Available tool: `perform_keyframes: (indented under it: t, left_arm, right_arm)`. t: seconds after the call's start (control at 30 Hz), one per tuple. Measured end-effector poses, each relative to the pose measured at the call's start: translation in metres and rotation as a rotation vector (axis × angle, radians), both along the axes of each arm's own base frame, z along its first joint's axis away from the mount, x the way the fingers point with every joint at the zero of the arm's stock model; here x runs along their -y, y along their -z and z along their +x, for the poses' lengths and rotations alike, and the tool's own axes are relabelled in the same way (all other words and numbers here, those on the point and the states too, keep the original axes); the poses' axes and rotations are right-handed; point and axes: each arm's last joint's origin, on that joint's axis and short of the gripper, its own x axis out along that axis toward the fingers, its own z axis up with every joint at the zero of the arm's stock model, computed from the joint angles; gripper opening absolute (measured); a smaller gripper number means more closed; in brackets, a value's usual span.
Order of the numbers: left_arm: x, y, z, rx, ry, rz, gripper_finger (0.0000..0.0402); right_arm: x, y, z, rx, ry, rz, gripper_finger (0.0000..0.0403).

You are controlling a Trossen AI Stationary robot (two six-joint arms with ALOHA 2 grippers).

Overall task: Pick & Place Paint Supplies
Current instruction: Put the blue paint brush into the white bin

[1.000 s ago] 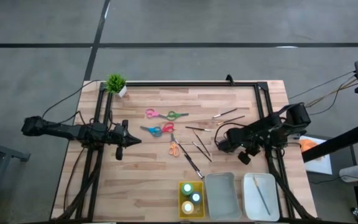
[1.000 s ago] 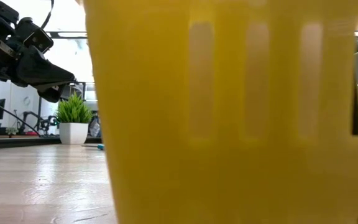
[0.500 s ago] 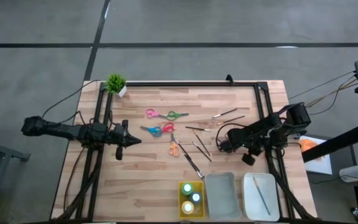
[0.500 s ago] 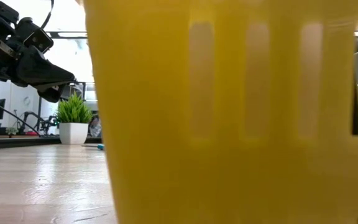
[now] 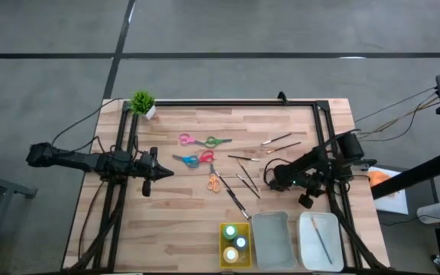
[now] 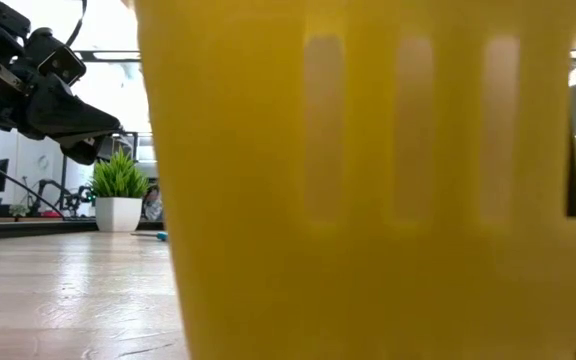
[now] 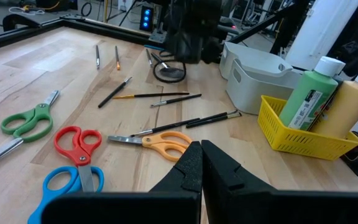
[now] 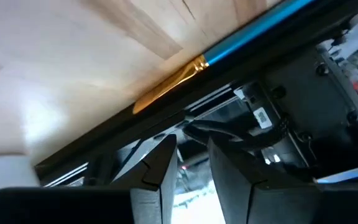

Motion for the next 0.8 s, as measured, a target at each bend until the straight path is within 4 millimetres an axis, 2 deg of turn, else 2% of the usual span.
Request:
perform_keyframes:
  t: [0.2,0.37,0.6,0.8]
  left_arm:
    - [0.000,0.000,0.000,0.000,-0.001,0.000,0.0000]
    - [0.000,0.000,0.000,0.000,0.000,0.000,0.0000]
    - [0.000,0.000,0.000,0.000,0.000,0.000,0.0000]
    - [0.000,0.000,0.000,-0.001,0.000,0.000,0.0000]
  right_arm:
    - [-0.006,0.022,-0.002,-0.105,-0.037,0.017,0.0090]
    - [-0.007,0.029,-0.001,-0.072,-0.012,0.018,0.0090]
    - [-0.006,0.020,0.004,0.116,-0.006,-0.036,0.0090]
    - [-0.005,0.005,0.001,0.263,0.044,-0.130,0.0090]
